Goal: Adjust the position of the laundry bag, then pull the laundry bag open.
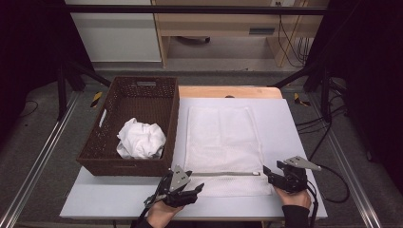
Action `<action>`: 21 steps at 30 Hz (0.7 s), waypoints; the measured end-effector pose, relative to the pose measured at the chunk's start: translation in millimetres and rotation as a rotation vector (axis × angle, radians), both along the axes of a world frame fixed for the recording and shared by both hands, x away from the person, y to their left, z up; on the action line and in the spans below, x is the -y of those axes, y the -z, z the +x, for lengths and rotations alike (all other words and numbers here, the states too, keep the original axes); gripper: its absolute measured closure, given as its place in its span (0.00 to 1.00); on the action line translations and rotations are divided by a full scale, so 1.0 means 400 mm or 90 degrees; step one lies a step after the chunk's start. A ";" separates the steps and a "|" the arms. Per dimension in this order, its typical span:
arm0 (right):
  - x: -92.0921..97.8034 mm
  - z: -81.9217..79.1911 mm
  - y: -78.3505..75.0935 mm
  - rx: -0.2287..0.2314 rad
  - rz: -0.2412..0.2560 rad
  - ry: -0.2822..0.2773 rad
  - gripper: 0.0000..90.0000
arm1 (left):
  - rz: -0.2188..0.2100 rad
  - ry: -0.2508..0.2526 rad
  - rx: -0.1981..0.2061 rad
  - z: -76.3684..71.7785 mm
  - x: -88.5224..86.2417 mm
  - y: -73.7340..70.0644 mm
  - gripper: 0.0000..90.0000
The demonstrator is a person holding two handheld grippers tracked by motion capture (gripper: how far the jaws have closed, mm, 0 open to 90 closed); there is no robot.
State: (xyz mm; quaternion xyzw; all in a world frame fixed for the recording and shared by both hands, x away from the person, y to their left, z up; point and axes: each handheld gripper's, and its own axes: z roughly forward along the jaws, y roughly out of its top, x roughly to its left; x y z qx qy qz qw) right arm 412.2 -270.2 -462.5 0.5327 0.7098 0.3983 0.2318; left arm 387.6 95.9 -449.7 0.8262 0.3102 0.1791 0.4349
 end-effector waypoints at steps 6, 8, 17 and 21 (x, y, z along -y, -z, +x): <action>-0.001 -0.015 0.001 0.011 -0.001 -0.002 0.38 | -0.015 0.008 0.007 0.019 0.047 -0.029 0.39; -0.001 -0.017 0.001 0.012 -0.002 -0.003 0.38 | -0.018 0.014 0.009 0.023 0.068 -0.035 0.39; 0.002 -0.024 0.012 -0.006 0.010 -0.010 0.39 | -0.007 0.043 0.009 0.039 0.163 -0.022 0.38; 0.004 -0.029 0.015 -0.014 0.012 -0.009 0.39 | -0.010 0.056 0.000 0.050 0.196 -0.007 0.40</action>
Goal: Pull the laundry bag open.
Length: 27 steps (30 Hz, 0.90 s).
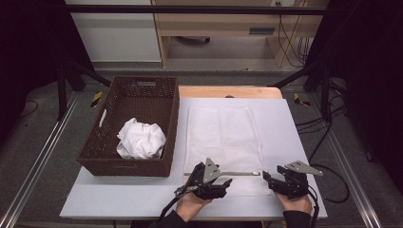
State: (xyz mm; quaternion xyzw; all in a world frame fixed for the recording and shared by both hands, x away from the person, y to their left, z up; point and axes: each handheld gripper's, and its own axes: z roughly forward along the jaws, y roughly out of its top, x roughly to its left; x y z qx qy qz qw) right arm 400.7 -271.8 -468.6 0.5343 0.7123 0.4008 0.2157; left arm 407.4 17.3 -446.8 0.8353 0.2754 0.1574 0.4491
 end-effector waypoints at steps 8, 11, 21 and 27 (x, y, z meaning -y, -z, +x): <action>-0.006 0.001 0.018 -0.019 -0.008 -0.017 0.42 | 0.002 0.019 -0.023 0.028 0.068 0.034 0.52; -0.006 0.000 0.023 -0.028 -0.006 -0.017 0.43 | 0.000 0.027 -0.031 0.032 0.088 0.040 0.57; 0.000 0.006 0.029 -0.054 -0.004 -0.035 0.55 | 0.046 0.042 -0.038 0.038 0.142 0.081 0.78; -0.010 0.008 0.034 -0.062 -0.024 -0.050 0.60 | 0.047 0.053 -0.058 0.040 0.152 0.088 0.91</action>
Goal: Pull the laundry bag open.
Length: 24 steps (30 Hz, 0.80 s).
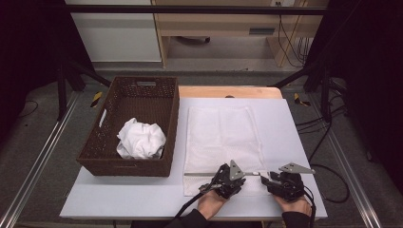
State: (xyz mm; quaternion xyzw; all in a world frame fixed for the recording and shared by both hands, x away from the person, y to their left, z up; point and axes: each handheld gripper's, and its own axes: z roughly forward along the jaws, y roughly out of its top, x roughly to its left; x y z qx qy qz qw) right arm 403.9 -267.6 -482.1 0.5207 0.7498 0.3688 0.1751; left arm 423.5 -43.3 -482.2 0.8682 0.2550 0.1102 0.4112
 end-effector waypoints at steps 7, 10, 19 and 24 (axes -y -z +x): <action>-0.013 -0.013 0.002 0.012 -0.021 0.011 0.69 | 0.010 -0.002 0.010 -0.003 0.008 0.011 0.94; -0.022 -0.014 0.001 0.011 -0.040 0.020 0.72 | 0.008 -0.002 0.011 -0.004 0.008 0.013 0.95; -0.024 -0.009 -0.002 0.006 -0.055 0.042 0.88 | 0.008 -0.003 0.011 -0.005 0.008 0.013 0.95; -0.020 -0.005 -0.005 -0.002 -0.042 0.048 0.94 | 0.005 -0.002 0.011 -0.006 0.008 0.013 0.93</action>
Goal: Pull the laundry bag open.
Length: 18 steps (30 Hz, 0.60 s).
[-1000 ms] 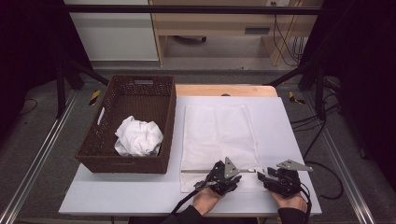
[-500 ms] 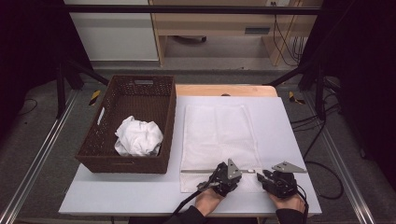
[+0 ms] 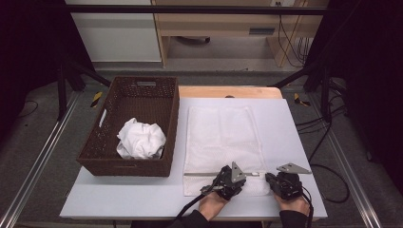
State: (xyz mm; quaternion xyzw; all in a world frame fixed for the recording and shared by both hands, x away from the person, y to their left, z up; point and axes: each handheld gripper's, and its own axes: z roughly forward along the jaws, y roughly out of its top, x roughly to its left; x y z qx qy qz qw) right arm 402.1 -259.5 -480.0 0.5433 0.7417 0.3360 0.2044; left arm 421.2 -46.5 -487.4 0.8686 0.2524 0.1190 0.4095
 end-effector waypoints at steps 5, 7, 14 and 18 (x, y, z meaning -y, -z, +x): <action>0.012 0.000 -0.013 0.004 0.044 -0.013 0.96 | -0.001 -0.002 0.001 -0.001 -0.002 -0.001 0.87; 0.016 -0.001 -0.021 0.010 0.052 -0.021 0.96 | -0.002 -0.002 0.003 0.000 -0.004 -0.001 0.86; 0.015 0.005 -0.058 0.032 0.076 -0.036 0.97 | -0.028 0.018 0.019 -0.026 -0.006 -0.020 0.70; 0.006 0.010 -0.075 0.044 0.079 -0.049 0.97 | -0.043 0.036 0.023 -0.047 0.005 -0.032 0.57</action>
